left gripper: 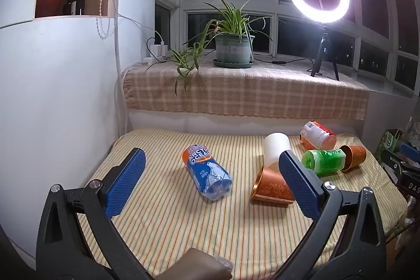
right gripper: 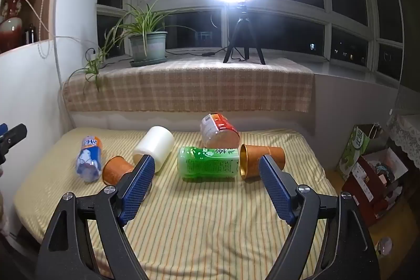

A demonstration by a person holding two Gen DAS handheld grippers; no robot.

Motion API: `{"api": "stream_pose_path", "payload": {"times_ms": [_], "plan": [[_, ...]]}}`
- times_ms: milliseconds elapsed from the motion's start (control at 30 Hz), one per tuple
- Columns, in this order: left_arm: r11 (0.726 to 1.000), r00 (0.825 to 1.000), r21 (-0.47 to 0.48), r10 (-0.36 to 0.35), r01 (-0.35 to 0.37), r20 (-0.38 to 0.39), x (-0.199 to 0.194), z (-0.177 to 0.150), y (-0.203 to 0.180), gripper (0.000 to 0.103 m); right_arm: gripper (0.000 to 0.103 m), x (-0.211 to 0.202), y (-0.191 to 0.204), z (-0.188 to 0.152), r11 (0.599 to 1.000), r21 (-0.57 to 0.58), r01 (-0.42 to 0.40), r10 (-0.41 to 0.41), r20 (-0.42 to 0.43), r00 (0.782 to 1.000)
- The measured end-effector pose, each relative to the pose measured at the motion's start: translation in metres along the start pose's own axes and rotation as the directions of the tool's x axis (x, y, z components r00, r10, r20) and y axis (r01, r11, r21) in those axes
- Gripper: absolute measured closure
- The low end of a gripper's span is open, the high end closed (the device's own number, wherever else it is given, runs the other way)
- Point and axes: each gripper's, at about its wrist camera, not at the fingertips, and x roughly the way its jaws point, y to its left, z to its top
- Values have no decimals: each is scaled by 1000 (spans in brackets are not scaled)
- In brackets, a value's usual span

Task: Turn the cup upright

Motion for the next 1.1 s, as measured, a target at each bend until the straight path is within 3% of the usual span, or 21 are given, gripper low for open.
{"api": "stream_pose_path", "payload": {"times_ms": [1100], "plan": [[1000,1000,-6,-1,1,4,0,0,0,0,22,5,12,2,1000,-17,-5,4,-9,1000]]}}
